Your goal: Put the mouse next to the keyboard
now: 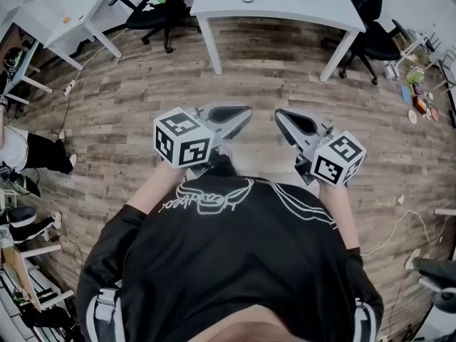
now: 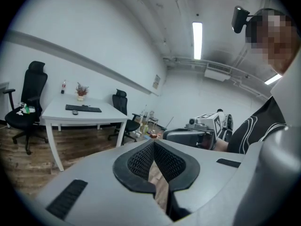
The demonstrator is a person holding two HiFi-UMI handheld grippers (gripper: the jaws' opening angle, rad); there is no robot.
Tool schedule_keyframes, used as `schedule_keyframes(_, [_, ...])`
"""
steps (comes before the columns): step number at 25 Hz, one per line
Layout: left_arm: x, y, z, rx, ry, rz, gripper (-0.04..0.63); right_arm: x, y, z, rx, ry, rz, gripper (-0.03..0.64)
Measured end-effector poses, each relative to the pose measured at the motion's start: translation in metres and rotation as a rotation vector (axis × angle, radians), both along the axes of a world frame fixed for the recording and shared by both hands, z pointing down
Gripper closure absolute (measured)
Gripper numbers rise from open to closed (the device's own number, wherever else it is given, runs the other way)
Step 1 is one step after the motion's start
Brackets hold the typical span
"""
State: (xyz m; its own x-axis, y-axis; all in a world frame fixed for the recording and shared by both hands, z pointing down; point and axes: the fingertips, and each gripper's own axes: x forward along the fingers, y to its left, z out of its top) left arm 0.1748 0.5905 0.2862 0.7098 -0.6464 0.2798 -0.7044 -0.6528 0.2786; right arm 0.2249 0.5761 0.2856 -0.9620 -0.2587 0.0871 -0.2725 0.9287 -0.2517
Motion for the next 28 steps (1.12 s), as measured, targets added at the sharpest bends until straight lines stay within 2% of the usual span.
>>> schedule_keyframes(8, [-0.021, -0.060, 0.024, -0.043, 0.029, 0.022, 0.589, -0.024, -0.055, 0.024, -0.036, 0.023, 0.012, 0.608])
schedule_keyframes(12, [-0.048, -0.109, 0.039, -0.078, 0.045, 0.039, 0.589, -0.053, -0.105, 0.031, -0.040, 0.030, 0.032, 0.609])
schedule_keyframes(19, [-0.133, -0.235, 0.045, -0.122, 0.079, 0.051, 0.589, -0.127, -0.228, 0.041, -0.113, 0.037, 0.089, 0.608])
schedule_keyframes(24, [-0.217, -0.329, 0.056, -0.149, 0.068, 0.038, 0.589, -0.210, -0.320, 0.050, -0.171, 0.062, 0.099, 0.607])
schedule_keyframes(28, [-0.282, -0.390, 0.058, -0.182, 0.109, 0.031, 0.589, -0.270, -0.389, 0.049, -0.232, 0.034, 0.125, 0.609])
